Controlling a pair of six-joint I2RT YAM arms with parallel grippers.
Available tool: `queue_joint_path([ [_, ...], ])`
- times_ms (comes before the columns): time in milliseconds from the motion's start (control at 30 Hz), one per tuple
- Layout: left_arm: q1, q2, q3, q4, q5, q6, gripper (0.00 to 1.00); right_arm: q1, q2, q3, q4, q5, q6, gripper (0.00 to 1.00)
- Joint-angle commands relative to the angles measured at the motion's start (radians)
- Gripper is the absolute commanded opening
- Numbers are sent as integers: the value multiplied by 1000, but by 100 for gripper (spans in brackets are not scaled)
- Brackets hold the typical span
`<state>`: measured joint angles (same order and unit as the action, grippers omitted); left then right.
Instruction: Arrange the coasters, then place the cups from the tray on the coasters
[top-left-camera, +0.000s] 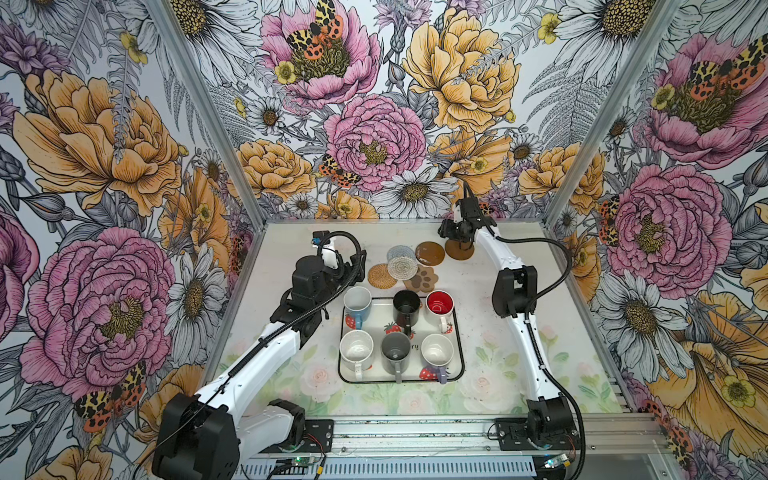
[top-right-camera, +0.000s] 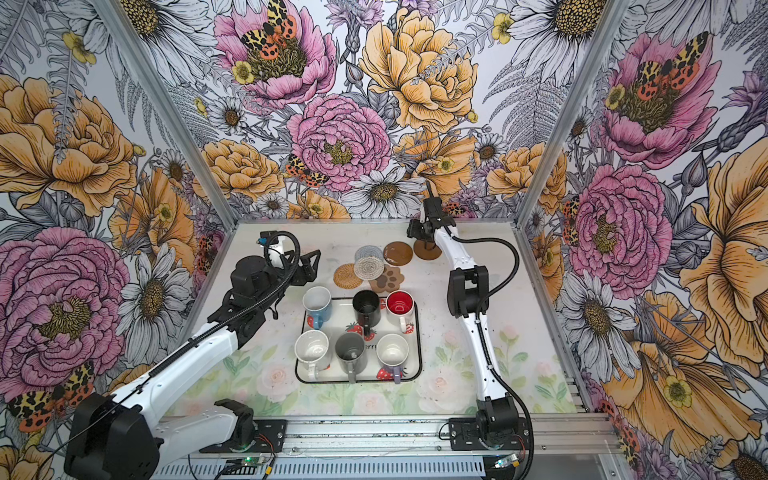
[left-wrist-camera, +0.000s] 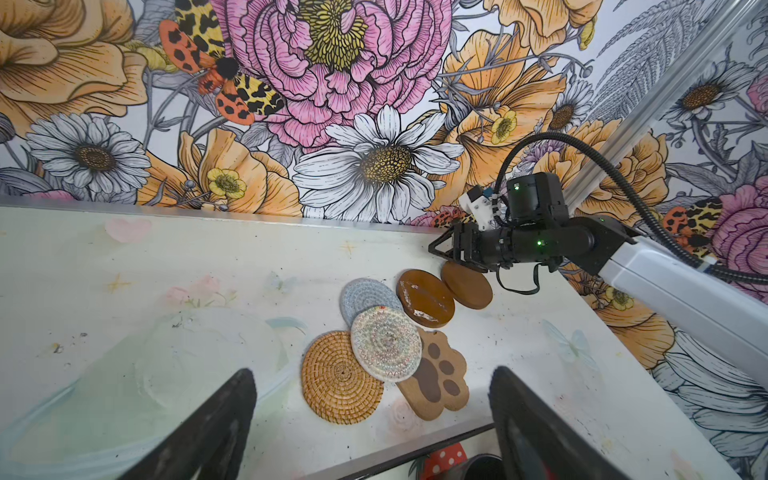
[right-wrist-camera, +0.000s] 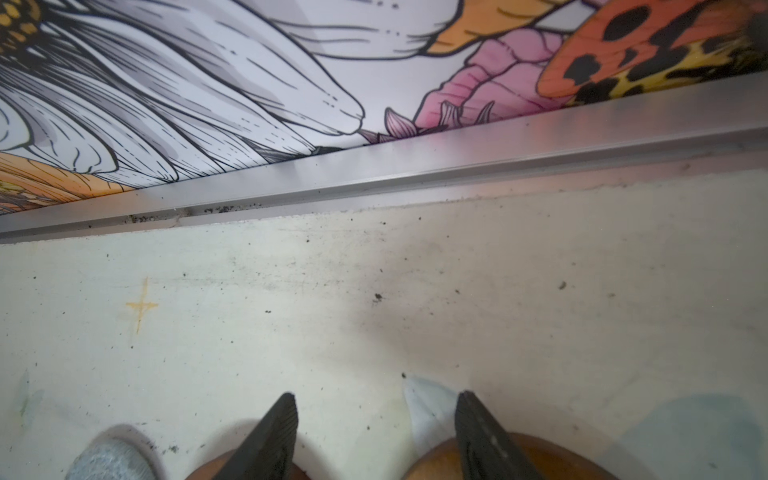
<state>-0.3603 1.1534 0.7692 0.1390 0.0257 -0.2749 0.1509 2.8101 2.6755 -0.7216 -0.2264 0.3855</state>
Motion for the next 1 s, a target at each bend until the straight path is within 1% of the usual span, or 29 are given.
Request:
queue_joint_path([
  [0,-22,32,70,45,48,-8,89,-10,-10,-53,-65,0,18,62],
  [333,-80,164,176,74,80,-1,89,-33,-57,-130,-154,21,9,56],
  [467,-109,231,237,74,105,-1,88,-47,-106,-191,-162,12,-1,53],
  [633,-143,277,273,74,126,6,88,-43,-200,-301,-165,22,-64,54],
  [767,-155,289,277,74,128,7,88,-29,-265,-372,-172,71,-125,56],
  [967,-161,283,269,74,124,9,88,9,-337,-467,-198,189,-239,59],
])
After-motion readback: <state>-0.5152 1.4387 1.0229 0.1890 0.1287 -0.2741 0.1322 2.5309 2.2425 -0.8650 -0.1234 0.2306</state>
